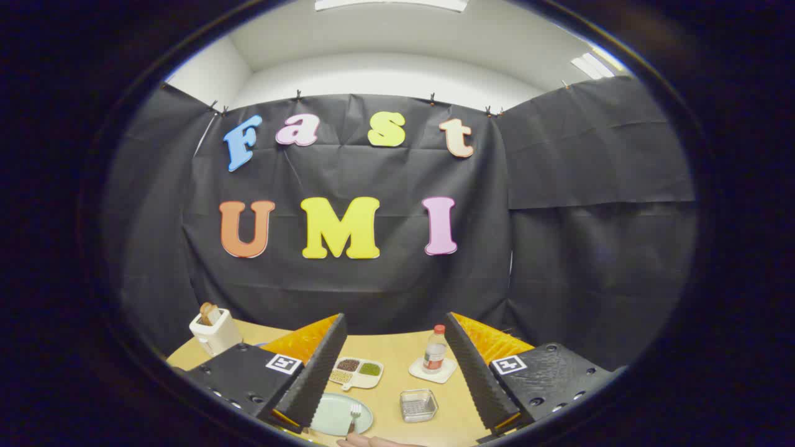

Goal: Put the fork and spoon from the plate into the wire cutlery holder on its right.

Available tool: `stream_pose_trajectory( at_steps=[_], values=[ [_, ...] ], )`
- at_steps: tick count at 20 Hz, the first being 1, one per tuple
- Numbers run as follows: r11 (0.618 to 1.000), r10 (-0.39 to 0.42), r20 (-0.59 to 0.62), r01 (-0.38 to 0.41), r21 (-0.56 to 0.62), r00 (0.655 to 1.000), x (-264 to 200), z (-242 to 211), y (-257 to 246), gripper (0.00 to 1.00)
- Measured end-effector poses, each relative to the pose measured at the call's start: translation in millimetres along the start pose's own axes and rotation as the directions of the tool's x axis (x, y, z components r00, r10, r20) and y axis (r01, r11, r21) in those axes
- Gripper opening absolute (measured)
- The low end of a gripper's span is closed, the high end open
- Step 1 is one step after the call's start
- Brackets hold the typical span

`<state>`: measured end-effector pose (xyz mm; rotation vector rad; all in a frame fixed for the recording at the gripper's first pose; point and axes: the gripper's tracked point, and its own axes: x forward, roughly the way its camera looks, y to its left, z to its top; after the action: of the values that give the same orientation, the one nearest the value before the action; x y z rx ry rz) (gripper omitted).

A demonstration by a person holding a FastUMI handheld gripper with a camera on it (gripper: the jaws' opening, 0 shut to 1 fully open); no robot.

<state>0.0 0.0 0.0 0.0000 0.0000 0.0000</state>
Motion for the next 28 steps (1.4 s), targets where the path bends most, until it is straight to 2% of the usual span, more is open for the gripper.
stream_pose_trajectory(
  at_steps=[11,16,19,25,28],
  values=[
    [0.995,0.071,0.006,-0.07,-0.068,0.997,13.9,14.6,40.1,0.95],
    [0.994,0.091,-0.038,-0.094,-0.064,0.995,27.7,-3.0,45.0,0.95],
    [0.99,0.105,-0.122,-0.115,-0.076,0.987,37.9,-37.3,48.0,0.95],
    [0.98,0.099,-0.321,-0.149,-0.133,0.942,48.5,-134.3,48.6,0.95],
    [0.967,0.105,-0.456,-0.197,-0.159,0.883,46.7,-203.7,53.5,0.95]
  ],
)
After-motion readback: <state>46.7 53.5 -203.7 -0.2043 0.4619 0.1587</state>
